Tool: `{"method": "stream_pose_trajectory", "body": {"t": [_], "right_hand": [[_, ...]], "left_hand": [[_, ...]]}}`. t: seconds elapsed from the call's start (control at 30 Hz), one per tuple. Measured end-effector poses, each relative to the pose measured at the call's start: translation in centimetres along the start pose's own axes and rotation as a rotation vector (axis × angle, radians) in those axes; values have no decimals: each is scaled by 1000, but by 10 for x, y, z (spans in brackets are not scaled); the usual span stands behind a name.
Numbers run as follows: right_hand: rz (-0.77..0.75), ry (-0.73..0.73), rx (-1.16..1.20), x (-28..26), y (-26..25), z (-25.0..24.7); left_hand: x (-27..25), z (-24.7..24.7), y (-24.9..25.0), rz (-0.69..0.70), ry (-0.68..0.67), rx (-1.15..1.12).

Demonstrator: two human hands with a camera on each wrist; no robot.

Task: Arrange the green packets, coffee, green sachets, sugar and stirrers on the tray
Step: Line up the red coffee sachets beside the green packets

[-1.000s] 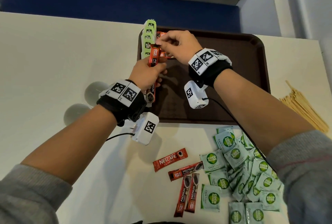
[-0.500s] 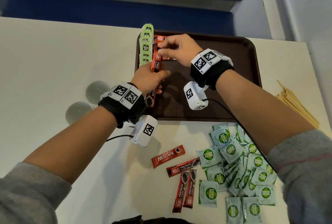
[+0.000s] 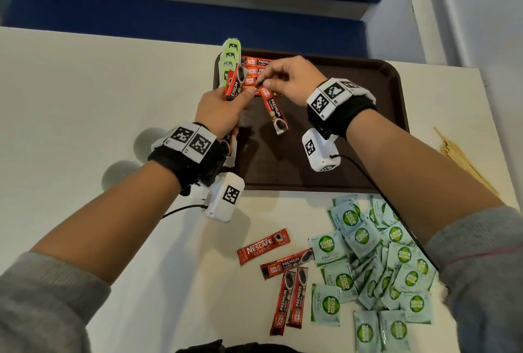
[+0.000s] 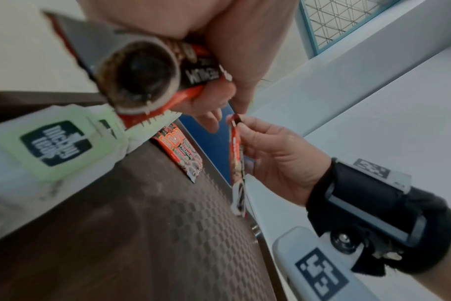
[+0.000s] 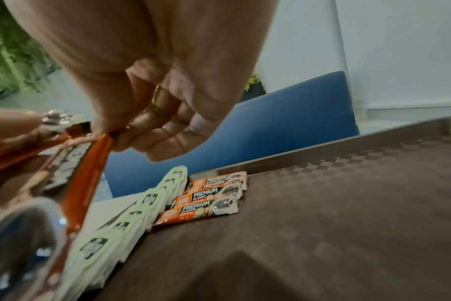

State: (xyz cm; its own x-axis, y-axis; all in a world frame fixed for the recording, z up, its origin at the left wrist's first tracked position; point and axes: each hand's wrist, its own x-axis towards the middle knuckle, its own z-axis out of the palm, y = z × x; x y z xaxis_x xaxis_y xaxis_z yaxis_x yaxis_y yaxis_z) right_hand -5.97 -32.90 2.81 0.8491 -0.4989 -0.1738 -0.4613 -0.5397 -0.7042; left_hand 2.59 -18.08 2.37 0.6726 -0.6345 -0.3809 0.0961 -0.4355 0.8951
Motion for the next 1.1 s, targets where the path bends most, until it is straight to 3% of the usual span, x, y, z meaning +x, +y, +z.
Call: {"method": "stream_pose_trajectory", "body": {"t": [0.1,0.3,0.47,0.7,1.1], "right_hand": [[-16,-76,61,-4,-3,7],[38,-84,118,-4,-3,11],[122,-223,0,1,5,9],[203,-184,-216,10,16,12],[189,-64,-238,21,27,37]], "left_hand": [[0,2,0,5,-17,10],[3,1,-8,-29,-12,50],[5,-1,-10,-29,23,51],[9,-5,-7,-58,59,32],[13,-5,-6,-56,9,-23]]}}
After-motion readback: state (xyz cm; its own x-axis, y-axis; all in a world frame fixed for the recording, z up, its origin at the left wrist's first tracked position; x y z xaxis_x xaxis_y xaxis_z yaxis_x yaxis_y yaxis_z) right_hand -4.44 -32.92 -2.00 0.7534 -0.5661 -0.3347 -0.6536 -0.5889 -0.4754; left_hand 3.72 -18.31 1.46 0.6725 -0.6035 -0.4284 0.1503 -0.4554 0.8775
